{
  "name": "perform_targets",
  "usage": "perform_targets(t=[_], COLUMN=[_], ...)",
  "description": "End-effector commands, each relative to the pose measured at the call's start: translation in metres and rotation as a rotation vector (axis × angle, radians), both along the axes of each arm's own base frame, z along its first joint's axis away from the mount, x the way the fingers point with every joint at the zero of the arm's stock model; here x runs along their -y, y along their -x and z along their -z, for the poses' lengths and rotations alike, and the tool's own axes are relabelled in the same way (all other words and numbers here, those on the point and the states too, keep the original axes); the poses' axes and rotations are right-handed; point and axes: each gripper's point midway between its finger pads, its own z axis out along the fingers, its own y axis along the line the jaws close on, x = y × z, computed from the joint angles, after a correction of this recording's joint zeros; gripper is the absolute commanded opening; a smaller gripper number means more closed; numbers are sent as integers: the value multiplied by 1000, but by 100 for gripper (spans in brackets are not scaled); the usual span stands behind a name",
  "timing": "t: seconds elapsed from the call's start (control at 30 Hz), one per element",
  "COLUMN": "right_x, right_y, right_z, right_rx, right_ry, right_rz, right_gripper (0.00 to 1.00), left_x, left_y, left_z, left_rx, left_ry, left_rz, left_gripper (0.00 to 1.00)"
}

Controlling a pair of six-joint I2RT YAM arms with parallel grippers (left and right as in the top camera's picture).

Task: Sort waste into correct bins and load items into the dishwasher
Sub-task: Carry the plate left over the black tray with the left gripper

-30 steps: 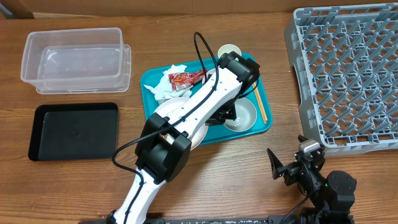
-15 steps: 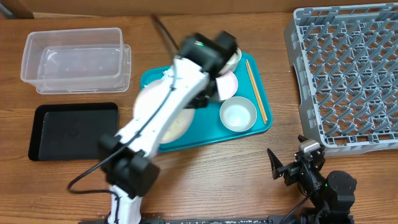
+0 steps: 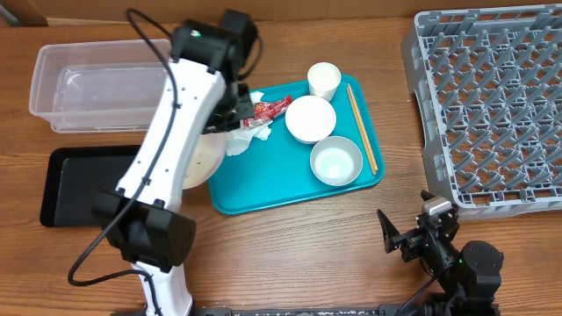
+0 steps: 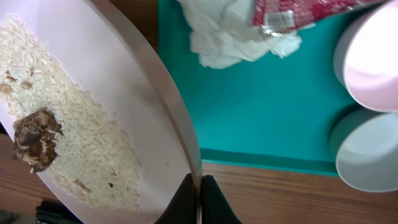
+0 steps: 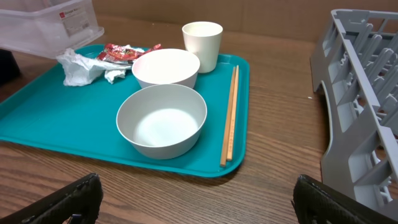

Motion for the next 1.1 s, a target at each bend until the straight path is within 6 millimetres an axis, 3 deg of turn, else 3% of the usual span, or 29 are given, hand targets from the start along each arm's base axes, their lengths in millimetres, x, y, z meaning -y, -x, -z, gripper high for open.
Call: perform_targets(t=[0.0,0.33,0.8,1.07], right_x=[-1,-1,-1,-1], right_y=[0,0,0,0], right_z=[1,1,1,1], right_rx=[7,7,7,7], right_ry=[4,3,3,3], right_rz=[-3,-3,-3,-3], right_gripper=[100,100,100,100], left_x=[-21,-87,-128,-136], left_y=[-5,-10,-8,-11], left_z=[-9,2,29,45], left_rx=[21,-14,-57,-52], left_ry=[14,50,185,324], left_rz=[-9,-169,-310,-373], left_gripper=[4,4,4,4])
